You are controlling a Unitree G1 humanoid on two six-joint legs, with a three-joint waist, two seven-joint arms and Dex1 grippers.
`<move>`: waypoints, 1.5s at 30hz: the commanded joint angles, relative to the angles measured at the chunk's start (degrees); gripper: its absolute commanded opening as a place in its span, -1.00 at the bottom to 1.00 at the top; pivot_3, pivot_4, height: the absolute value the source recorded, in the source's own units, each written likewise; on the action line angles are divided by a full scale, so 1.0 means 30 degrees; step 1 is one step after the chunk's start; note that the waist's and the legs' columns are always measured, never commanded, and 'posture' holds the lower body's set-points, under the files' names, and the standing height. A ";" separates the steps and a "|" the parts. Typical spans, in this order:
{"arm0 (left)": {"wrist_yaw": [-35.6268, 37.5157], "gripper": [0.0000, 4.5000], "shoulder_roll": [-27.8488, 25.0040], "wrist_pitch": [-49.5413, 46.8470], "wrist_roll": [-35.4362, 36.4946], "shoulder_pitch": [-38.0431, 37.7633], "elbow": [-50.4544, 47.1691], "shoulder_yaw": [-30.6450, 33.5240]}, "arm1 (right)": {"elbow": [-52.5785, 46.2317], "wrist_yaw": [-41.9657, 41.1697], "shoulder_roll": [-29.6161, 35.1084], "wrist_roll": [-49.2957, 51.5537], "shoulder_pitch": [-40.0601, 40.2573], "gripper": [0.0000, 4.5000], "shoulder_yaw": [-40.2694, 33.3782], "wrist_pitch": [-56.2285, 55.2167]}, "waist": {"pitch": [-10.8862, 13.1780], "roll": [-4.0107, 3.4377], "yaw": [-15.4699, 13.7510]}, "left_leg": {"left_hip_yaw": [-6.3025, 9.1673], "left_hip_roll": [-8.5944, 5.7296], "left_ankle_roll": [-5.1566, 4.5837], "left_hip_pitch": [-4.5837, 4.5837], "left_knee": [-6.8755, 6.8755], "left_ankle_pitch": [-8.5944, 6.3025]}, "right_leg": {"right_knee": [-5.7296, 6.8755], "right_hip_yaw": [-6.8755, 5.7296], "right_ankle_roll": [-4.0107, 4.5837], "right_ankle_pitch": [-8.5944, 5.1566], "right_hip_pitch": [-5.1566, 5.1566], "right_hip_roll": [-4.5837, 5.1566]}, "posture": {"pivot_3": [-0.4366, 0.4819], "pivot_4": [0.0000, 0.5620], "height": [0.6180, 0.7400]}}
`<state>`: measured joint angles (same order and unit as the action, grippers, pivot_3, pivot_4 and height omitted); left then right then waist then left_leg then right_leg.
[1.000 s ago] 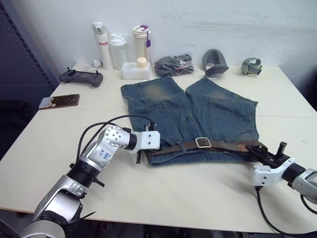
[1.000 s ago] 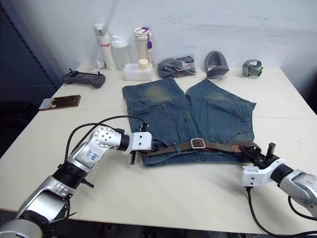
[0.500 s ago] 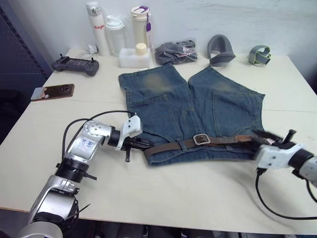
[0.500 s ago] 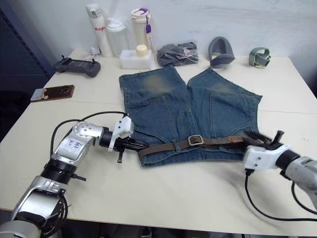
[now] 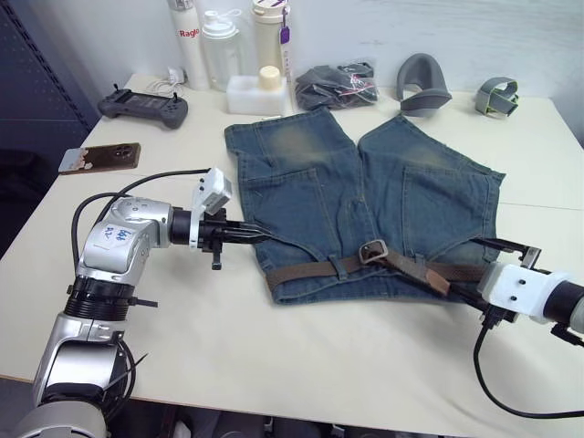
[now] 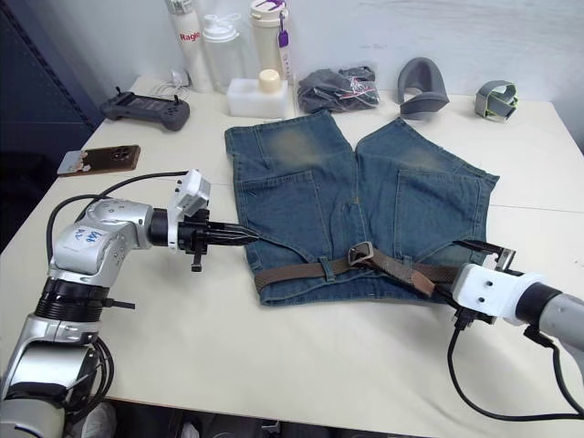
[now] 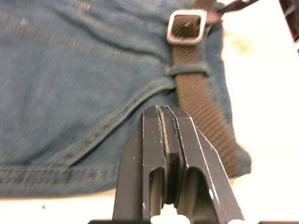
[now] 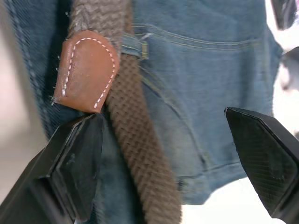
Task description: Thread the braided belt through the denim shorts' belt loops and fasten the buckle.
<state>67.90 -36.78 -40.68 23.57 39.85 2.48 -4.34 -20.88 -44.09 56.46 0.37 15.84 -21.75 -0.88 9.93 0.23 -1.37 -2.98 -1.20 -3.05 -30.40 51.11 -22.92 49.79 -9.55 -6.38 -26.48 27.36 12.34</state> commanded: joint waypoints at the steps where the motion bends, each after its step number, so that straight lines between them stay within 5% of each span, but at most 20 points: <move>1: -0.0519 -1.00 -0.0174 -0.0352 0.0316 -0.0209 -0.1272 0.0177 | -0.0681 -0.0776 0.0006 0.0528 0.0709 0.96 -0.2078 0.0639 | 0.0012 -0.0006 -0.0038 | 0.0001 -0.0016 -0.0013 0.0000 0.0002 0.0006 | -0.0003 0.0002 -0.0014 0.0008 -0.0004 0.0011 | -0.05 -0.47 -0.51; 9: -0.0420 -1.00 0.0044 -0.0663 0.0532 -0.0090 -0.1323 -0.0374 | -0.1676 -0.2181 -0.0321 0.0800 0.1876 0.96 -0.5255 0.1572 | 0.0031 0.0012 -0.0072 | 0.0008 -0.0042 -0.0049 -0.0001 0.0004 0.0024 | -0.0071 0.0008 -0.0069 0.0089 -0.0028 0.0024 | -0.05 -0.47 -0.51; 31: -0.1603 -1.00 0.1062 -0.1661 0.1475 0.0299 -0.2744 -0.0795 | -0.0253 0.2597 -0.2376 -0.4289 -0.0233 0.96 -0.0432 -0.0158 | 0.0035 0.0013 -0.0043 | 0.0003 -0.0051 -0.0061 -0.0003 0.0004 0.0054 | -0.0075 0.0019 -0.0077 0.0113 -0.0027 0.0026 | -0.05 -0.47 -0.51; 34: -0.2190 -1.00 0.1427 -0.1703 0.1350 -0.0115 -0.3500 -0.1140 | -0.0491 0.2673 -0.2698 -0.4197 -0.0394 0.67 -0.0225 0.0015 | 0.0035 0.0013 -0.0045 | 0.0002 -0.0052 -0.0061 -0.0005 0.0004 0.0055 | -0.0076 0.0019 -0.0079 0.0114 -0.0027 0.0025 | -0.05 -0.47 -0.51; 42: -0.2916 -1.00 0.1478 -0.1145 0.0413 -0.1060 -0.4697 -0.2694 | -0.0724 0.2721 -0.3019 -0.4221 -0.0653 -0.96 0.0177 0.0534 | 0.0036 0.0011 -0.0027 | -0.0001 -0.0055 -0.0058 -0.0003 0.0013 0.0069 | -0.0056 0.0026 -0.0072 0.0131 -0.0021 0.0024 | -0.05 -0.47 -0.51; 45: -0.2927 -1.00 0.1175 -0.0567 -0.0266 -0.1326 -0.4763 -0.3260 | -0.0801 0.2751 -0.3133 -0.4226 -0.0792 -0.98 0.0310 0.0686 | 0.0034 0.0009 -0.0036 | 0.0000 -0.0054 -0.0052 -0.0001 0.0012 0.0081 | -0.0050 0.0026 -0.0064 0.0134 -0.0019 0.0024 | -0.05 -0.47 -0.51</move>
<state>59.36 -32.75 -44.10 24.02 36.08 -9.86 -13.42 -21.62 -36.71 47.35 -12.36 14.01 -20.35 1.04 10.04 0.26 -1.48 -2.98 -1.36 -3.21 -30.39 51.15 -22.68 49.63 -9.46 -6.57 -26.07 27.30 12.41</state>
